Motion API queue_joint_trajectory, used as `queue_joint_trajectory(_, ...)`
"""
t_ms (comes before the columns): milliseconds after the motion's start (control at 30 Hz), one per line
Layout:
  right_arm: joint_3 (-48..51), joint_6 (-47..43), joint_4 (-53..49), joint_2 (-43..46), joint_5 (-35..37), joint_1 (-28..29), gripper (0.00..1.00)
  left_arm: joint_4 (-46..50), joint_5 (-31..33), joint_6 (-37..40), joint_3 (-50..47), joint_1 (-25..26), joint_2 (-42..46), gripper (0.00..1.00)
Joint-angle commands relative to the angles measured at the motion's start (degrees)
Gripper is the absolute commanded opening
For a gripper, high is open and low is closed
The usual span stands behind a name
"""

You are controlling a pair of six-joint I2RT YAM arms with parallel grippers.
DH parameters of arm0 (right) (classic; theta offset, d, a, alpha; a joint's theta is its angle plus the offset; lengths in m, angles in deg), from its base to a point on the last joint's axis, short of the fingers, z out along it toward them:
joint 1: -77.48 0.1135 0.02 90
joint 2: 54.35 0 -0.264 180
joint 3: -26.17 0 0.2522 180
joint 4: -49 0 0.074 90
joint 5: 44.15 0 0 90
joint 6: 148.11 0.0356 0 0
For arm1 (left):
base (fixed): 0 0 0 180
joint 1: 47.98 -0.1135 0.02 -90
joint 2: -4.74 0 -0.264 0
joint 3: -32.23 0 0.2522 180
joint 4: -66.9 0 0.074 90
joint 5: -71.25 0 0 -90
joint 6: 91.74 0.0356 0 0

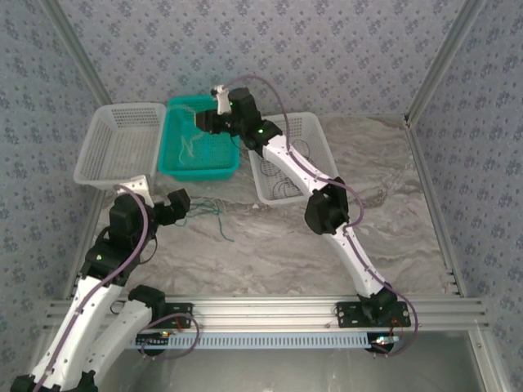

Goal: Untangle the cables

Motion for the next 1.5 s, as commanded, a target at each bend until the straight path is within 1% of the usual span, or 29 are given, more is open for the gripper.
queue_joint_trajectory(0, -2.44, 0.61, -13.13, 1.05, 6.15, 1.08, 0.66, 1.42, -1.30, -2.79, 0.57, 0.11, -3.19, 0.99)
queue_joint_trajectory(67, -3.84, 0.26, -18.53, 3.63, 11.35, 1.64, 0.71, 0.74, -1.17, -3.98, 0.79, 0.09, -5.91, 0.99)
queue_joint_trajectory(100, -3.67, -0.59, -21.78, 5.73, 14.14, 1.95, 0.79, 0.18, -0.95, -4.59, 0.77, 0.08, -7.42, 0.99)
queue_joint_trajectory(133, -3.02, -1.71, -23.92, 8.05, 16.80, 2.18, 0.89, -0.20, -0.62, -5.47, 0.94, 0.03, -9.10, 0.98)
queue_joint_trajectory(167, -2.05, -2.74, -25.70, 10.25, 18.95, 2.32, 0.91, -0.18, -0.19, -6.37, 1.16, 0.04, -10.56, 0.97)
queue_joint_trajectory(200, -0.50, -3.91, -27.19, 12.83, 20.76, 2.45, 0.96, 0.07, 0.11, -7.76, 1.67, 0.03, -12.44, 0.96)
queue_joint_trajectory(233, 1.60, -4.97, -28.49, 15.71, 21.30, 2.45, 0.97, 0.44, 0.46, -9.36, 2.15, -0.06, -14.25, 0.95)
queue_joint_trajectory(300, 7.42, -7.39, -29.81, 21.42, 18.86, 2.46, 0.98, 1.15, 1.20, -12.78, 2.86, -0.14, -17.64, 0.93)
queue_joint_trajectory(367, 16.14, -8.45, -28.52, 28.25, 14.39, 2.65, 0.97, 2.05, 2.12, -15.87, 2.97, -0.55, -20.93, 0.92)
queue_joint_trajectory(500, 39.42, -10.29, -19.45, 42.96, 3.38, 4.12, 0.97, 1.37, 2.27, -21.76, 1.60, -3.66, -26.56, 0.86)
queue_joint_trajectory(567, 49.55, -9.07, -12.78, 48.23, 1.41, 5.40, 0.96, -1.31, 1.33, -22.55, -0.15, -6.13, -27.73, 0.85)
queue_joint_trajectory(633, 57.33, -8.24, -8.98, 52.29, 0.97, 7.38, 0.96, -5.17, -0.73, -21.61, -1.40, -8.92, -29.09, 0.84)
queue_joint_trajectory(733, 61.62, -7.60, -9.23, 53.68, 3.39, 10.38, 0.96, -9.06, -3.29, -20.72, -1.14, -12.08, -33.09, 0.82)
queue_joint_trajectory(833, 63.56, -6.04, -10.26, 51.98, 6.07, 12.75, 0.96, -12.17, -5.04, -19.99, 0.10, -14.53, -38.34, 0.84)
queue_joint_trajectory(900, 64.16, -5.34, -10.70, 50.57, 5.54, 13.58, 0.95, -14.87, -5.80, -19.98, 0.43, -16.22, -41.48, 0.85)
queue_joint_trajectory(1000, 64.98, -4.05, -10.69, 48.74, 5.23, 14.18, 0.94, -20.12, -9.12, -17.63, 0.94, -18.43, -45.92, 0.83)
queue_joint_trajectory(1067, 65.89, -3.17, -10.06, 48.19, 4.74, 14.31, 0.94, -21.66, -9.49, -13.19, 2.08, -18.71, -48.63, 0.81)
queue_joint_trajectory(1133, 66.44, -2.44, -9.80, 47.85, 4.39, 14.29, 0.94, -22.53, -7.73, -10.88, 2.19, -18.77, -50.28, 0.82)
queue_joint_trajectory(1167, 66.54, -2.23, -9.78, 47.79, 4.29, 14.32, 0.94, -22.41, -6.45, -10.43, 2.47, -18.87, -51.22, 0.81)
queue_joint_trajectory(1233, 66.62, -2.04, -9.95, 47.58, 4.23, 14.33, 0.94, -22.22, -6.02, -9.22, 3.16, -19.13, -52.93, 0.82)
queue_joint_trajectory(1333, 66.55, -2.19, -10.34, 47.37, 4.41, 14.32, 0.94, -23.27, -7.87, -8.12, 3.83, -19.31, -54.98, 0.82)
queue_joint_trajectory(1467, 66.03, -2.17, -10.68, 47.04, 4.73, 14.37, 0.94, -22.20, -8.66, -9.12, 4.07, -19.24, -56.60, 0.61)
